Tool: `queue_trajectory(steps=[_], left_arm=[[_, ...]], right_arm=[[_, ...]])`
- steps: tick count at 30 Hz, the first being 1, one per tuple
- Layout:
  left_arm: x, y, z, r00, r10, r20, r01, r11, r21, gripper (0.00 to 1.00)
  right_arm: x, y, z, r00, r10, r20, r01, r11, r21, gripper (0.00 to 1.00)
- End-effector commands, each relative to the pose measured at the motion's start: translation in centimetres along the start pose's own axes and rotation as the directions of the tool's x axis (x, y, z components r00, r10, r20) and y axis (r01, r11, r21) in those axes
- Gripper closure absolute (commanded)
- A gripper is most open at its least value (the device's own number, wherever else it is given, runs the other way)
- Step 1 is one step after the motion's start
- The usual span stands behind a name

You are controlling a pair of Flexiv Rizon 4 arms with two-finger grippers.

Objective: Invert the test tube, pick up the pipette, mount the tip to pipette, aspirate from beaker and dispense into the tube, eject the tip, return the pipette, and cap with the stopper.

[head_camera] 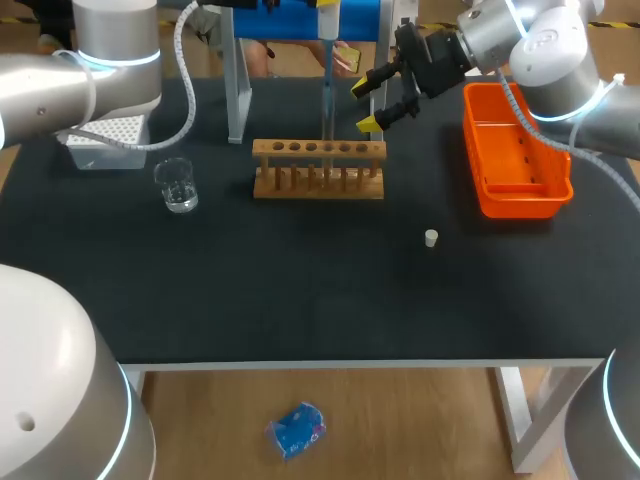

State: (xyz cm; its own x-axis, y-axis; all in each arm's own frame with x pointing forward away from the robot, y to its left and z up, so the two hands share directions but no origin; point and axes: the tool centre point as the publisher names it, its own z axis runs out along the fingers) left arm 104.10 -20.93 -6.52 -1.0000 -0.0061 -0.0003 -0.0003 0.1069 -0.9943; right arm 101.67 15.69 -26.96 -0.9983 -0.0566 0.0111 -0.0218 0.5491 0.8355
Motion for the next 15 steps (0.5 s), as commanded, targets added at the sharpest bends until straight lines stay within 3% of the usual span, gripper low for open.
queue_trajectory(steps=[1,15], left_arm=[[0.2,-0.5,-0.2,1.000,0.000,0.000,0.000,1.000,-0.008,1.00],[0.6,-1.9,-0.1,1.000,-0.028,-0.005,0.028,1.000,-0.006,1.00]], right_arm=[[-0.1,0.0,0.0,1.000,0.000,-0.001,0.000,1.000,0.000,0.00],[-0.1,0.0,0.0,1.000,0.000,-0.001,0.000,1.000,0.000,0.00]])
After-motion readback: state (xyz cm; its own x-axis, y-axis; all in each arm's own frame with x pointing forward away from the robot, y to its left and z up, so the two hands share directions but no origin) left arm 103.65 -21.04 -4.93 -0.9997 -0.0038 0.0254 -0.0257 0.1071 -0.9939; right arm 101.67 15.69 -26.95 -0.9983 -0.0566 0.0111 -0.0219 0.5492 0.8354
